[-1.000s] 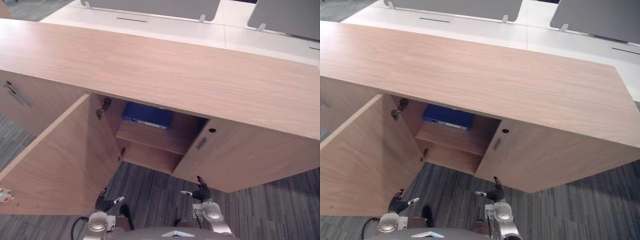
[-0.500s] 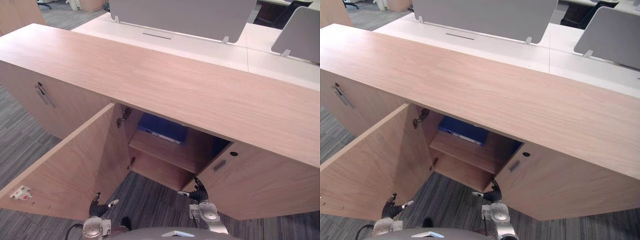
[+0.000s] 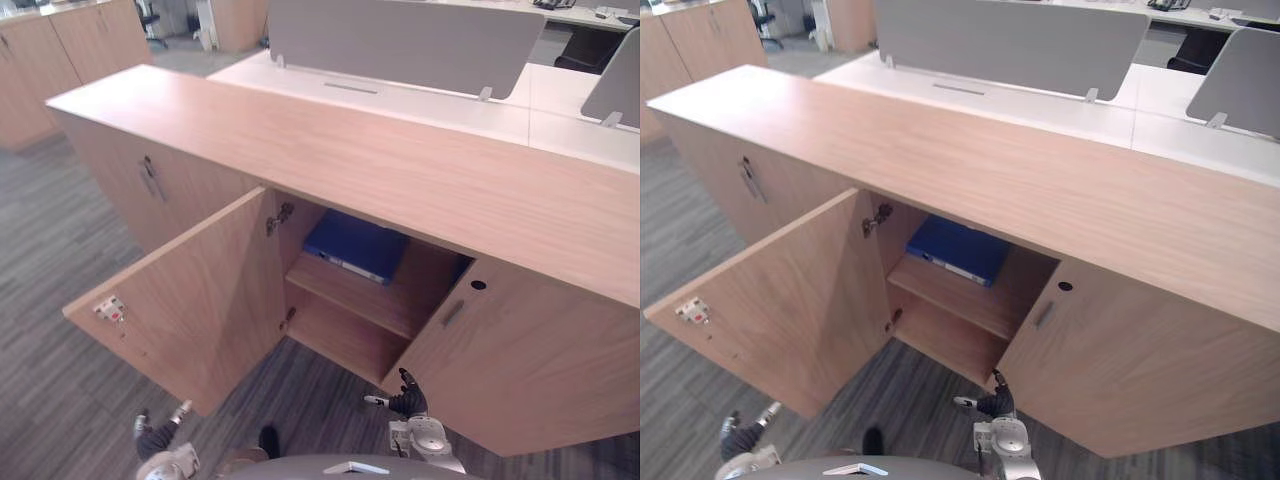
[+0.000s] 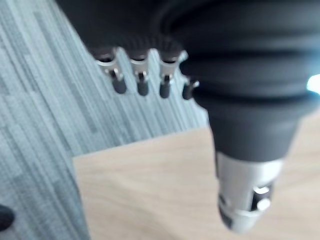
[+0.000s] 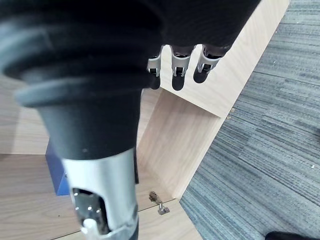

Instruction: Walk over to the cabinet, pick up the folder, carry it to the office cabinet, place the folder inside the office cabinet, then close the office cabinet door

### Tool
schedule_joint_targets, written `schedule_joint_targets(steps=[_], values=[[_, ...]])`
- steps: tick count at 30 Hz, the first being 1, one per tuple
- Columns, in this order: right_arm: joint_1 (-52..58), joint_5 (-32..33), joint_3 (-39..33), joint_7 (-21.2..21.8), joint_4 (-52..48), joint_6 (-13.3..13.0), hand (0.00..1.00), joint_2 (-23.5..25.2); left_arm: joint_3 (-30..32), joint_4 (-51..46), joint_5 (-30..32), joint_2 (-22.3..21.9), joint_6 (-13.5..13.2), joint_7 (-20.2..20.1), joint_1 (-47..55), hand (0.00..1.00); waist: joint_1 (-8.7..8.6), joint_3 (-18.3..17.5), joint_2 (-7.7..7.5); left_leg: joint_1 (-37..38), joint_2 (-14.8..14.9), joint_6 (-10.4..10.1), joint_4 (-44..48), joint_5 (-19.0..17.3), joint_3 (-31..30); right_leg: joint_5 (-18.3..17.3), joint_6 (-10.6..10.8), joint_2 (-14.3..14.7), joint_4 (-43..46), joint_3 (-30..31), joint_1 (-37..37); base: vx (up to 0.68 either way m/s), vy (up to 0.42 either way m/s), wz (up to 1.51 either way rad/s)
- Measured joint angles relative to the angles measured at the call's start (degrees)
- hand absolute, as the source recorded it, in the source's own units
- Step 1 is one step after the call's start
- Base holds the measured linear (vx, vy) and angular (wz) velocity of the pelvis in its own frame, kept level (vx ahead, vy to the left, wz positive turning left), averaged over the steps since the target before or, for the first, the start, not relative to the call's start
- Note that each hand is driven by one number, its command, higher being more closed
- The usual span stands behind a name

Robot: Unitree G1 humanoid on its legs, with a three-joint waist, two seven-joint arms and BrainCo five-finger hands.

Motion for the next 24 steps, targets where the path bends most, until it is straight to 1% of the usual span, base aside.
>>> schedule_joint_targets(steps=[3, 5, 8, 11, 14, 15, 17, 19, 24], values=[[-0.1, 0.0, 0.1, 0.0, 0.0, 0.0, 0.0, 0.1, 2.8, -3.7, -0.1, -0.1, -0.6, 1.2, 0.9, 0.0, 0.24, -0.7, -1.08, 0.2, -1.2, 0.4, 0.0, -0.3, 0.0, -0.5, -1.1, -0.4, 0.0, 1.8, 0.2, 0.05, 0.042, 0.09], [-0.8, -0.1, 0.1, 0.0, 0.0, 0.0, 0.0, 0.0, 4.1, -6.1, 0.0, -0.1, -1.2, 1.4, 1.0, 0.0, 0.38, -0.6, -0.96, 0.1, -1.8, 0.7, 0.0, -0.5, 0.0, -0.8, -1.7, -0.8, 0.0, 2.1, 0.2, 0.05, 0.038, 0.1], [-1.2, -0.1, 0.1, 0.0, 0.0, 0.0, 0.0, 0.1, 7.8, -10.7, 0.0, -0.2, -2.3, 2.5, 1.4, 0.0, 0.45, -0.7, -0.52, 0.2, -2.6, 1.0, 0.0, -0.7, 0.0, -0.8, -1.7, -1.4, 0.0, 2.2, 0.5, 0.06, 0.017, 0.08], [-1.2, -0.2, 0.0, 0.0, 0.2, 0.0, 0.0, 0.1, 10.2, -14.2, 0.0, -0.2, -3.0, 3.1, 1.7, 0.0, 0.53, -0.7, -0.42, 0.2, -2.8, 1.2, 0.0, -0.8, -0.1, -0.6, -1.9, -1.4, 0.0, 2.3, 0.6, 0.05, -0.024, 0.07], [-1.3, -0.5, 0.0, 0.0, 0.4, 0.0, 0.0, 0.1, 11.2, -16.9, 0.0, -0.2, -3.4, 3.4, 2.1, 0.0, 0.57, -0.7, -0.43, 0.8, -2.8, 1.1, 0.0, -1.1, -0.2, -0.5, -2.1, -1.4, 0.0, 2.2, 1.3, 0.06, -0.055, 0.04], [-1.4, -0.6, 0.0, 0.0, 0.5, 0.0, 0.0, 0.1, 11.2, -17.3, 0.0, -0.2, -3.4, 3.4, 2.1, 0.0, 0.59, -0.7, -0.45, 1.0, -2.8, 1.0, 0.0, -1.1, -0.2, -0.4, -2.0, -1.4, 0.0, 2.2, 1.6, 0.07, -0.07, 0.02], [-1.6, -0.6, 0.0, 0.0, 0.8, 0.0, 0.0, 0.1, 11.0, -18.6, 0.1, -0.2, -3.5, 3.0, 2.0, 0.0, 0.7, -0.7, -0.53, 1.4, -2.8, 0.6, 0.0, -1.3, -0.2, -0.1, -1.2, -1.5, -0.2, 2.0, 2.0, 0.07, -0.084, -0.01], [-2.5, -0.6, -0.1, 0.0, 2.2, 0.0, 0.0, -0.1, 10.6, -20.4, 0.2, -0.2, -3.6, 2.3, 1.9, 0.0, 0.77, -1.1, -1.02, 1.4, -2.4, 0.1, 0.0, -1.4, -0.2, 0.4, -0.3, -1.3, -0.5, 1.9, 2.1, 0.06, -0.083, -0.04], [-3.2, -0.6, -0.1, 0.1, 2.3, 0.1, 0.0, -0.1, 9.1, -24.7, 0.8, 0.0, -3.8, 1.1, 1.3, 0.0, 1.06, -1.0, -0.96, 1.5, -2.0, -0.3, 0.0, -1.7, 0.0, 0.7, 0.2, -1.2, -1.0, 2.1, 2.3, 0.06, -0.063, -0.06]])
